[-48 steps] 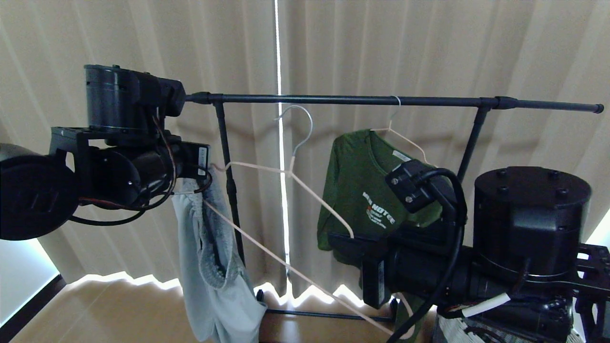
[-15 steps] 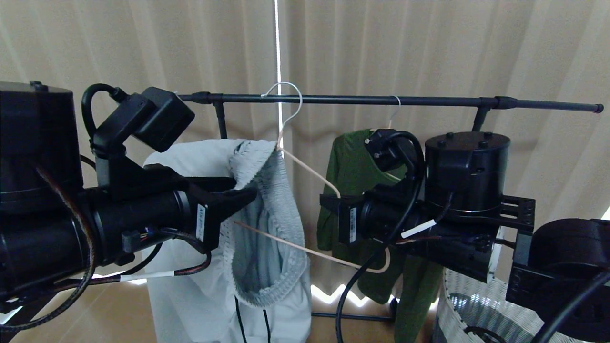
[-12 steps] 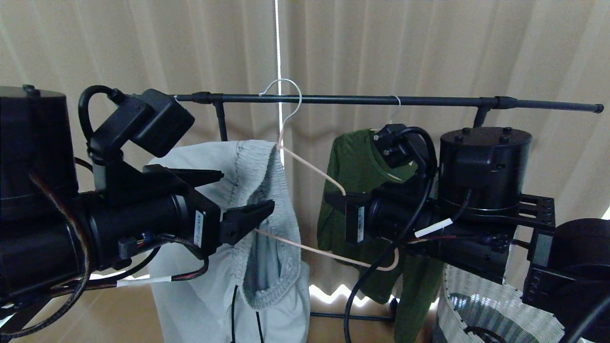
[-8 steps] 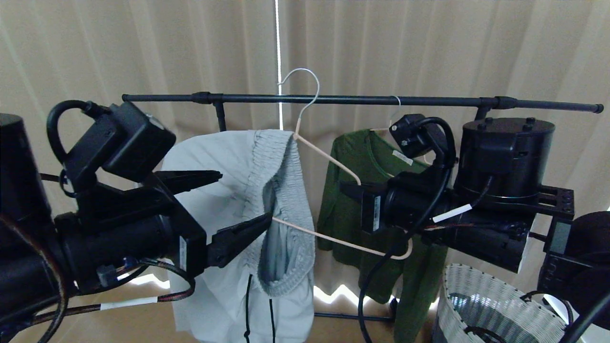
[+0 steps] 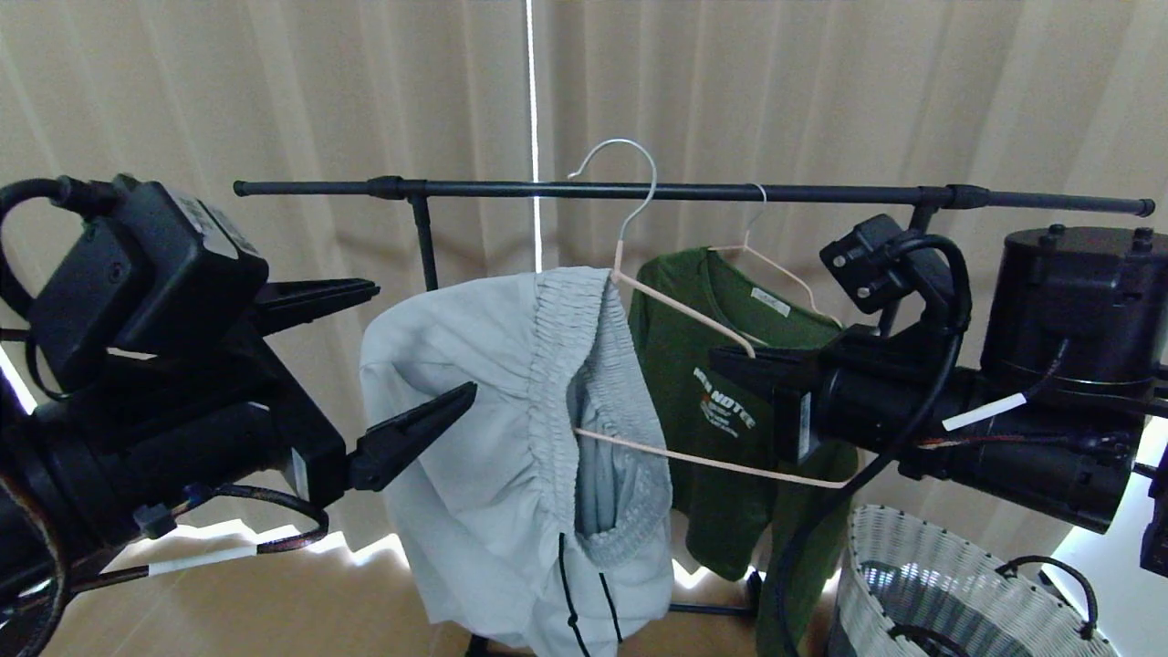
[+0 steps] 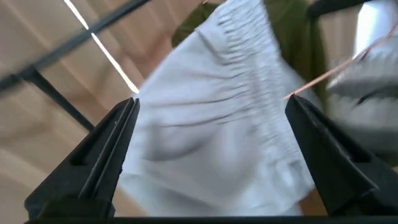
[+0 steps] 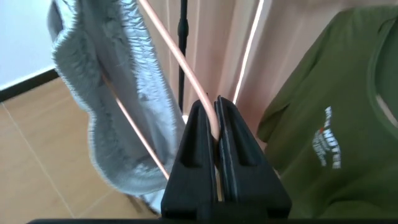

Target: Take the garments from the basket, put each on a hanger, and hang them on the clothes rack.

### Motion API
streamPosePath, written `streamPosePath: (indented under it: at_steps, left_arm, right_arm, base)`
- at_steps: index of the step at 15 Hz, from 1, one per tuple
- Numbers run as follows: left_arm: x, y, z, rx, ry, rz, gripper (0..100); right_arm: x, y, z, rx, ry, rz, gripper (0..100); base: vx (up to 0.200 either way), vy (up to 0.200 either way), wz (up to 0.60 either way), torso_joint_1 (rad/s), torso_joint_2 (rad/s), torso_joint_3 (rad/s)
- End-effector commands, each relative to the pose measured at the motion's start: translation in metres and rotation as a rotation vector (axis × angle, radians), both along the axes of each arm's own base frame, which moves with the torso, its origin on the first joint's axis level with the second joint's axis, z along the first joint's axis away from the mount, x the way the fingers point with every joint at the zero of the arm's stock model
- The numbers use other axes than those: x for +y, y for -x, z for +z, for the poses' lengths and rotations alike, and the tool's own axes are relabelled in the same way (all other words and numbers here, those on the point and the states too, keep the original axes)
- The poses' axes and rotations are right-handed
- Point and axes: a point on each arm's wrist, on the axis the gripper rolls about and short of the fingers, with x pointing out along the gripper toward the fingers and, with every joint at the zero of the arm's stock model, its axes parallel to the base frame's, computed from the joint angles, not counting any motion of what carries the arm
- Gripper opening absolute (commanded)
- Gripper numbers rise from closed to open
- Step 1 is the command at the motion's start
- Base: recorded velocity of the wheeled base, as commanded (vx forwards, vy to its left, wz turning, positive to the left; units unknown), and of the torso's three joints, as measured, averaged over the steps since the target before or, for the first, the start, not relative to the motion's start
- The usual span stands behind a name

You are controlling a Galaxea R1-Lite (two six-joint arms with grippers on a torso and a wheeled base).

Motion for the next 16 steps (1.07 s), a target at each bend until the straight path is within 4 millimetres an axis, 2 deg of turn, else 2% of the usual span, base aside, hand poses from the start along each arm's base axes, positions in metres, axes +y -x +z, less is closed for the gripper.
streamPosePath:
  at_steps: [1,4,7,12,13,16]
  left_arm:
    - [0.002,-0.014,0.001,-0.058,-0.098,0.003,100]
    - [-0.006,-0.041,0.005,-0.1,-0.171,0.019,100]
    - [-0.012,-0.055,-0.002,-0.103,-0.232,0.019,100]
    - [-0.004,-0.063,-0.006,-0.124,-0.3,0.054,100]
    - [-0.003,-0.062,-0.006,-0.124,-0.3,0.054,0]
    - [-0.003,-0.062,-0.006,-0.124,-0.301,0.052,0]
  right_arm:
    - [-0.004,0.006,0.003,-0.015,-0.002,0.007,0]
    - [0.003,0.011,0.002,-0.02,0.009,0.051,0]
    - [0.008,0.015,0.003,-0.018,0.002,0.106,0]
    - [0.015,0.025,0.005,-0.039,0.011,0.158,0]
    - [0.016,0.026,0.005,-0.039,0.011,0.164,0]
    - [0.018,0.029,0.006,-0.043,0.006,0.185,0]
  base:
    - [0.0,0.0,0.0,0.0,0.0,0.0]
    - [0.0,0.0,0.0,0.0,0.0,0.0]
    - [0.0,0.0,0.0,0.0,0.0,0.0]
    - [0.0,0.0,0.0,0.0,0.0,0.0]
    - [0.0,0.0,0.0,0.0,0.0,0.0]
    - [0.0,0.0,0.0,0.0,0.0,0.0]
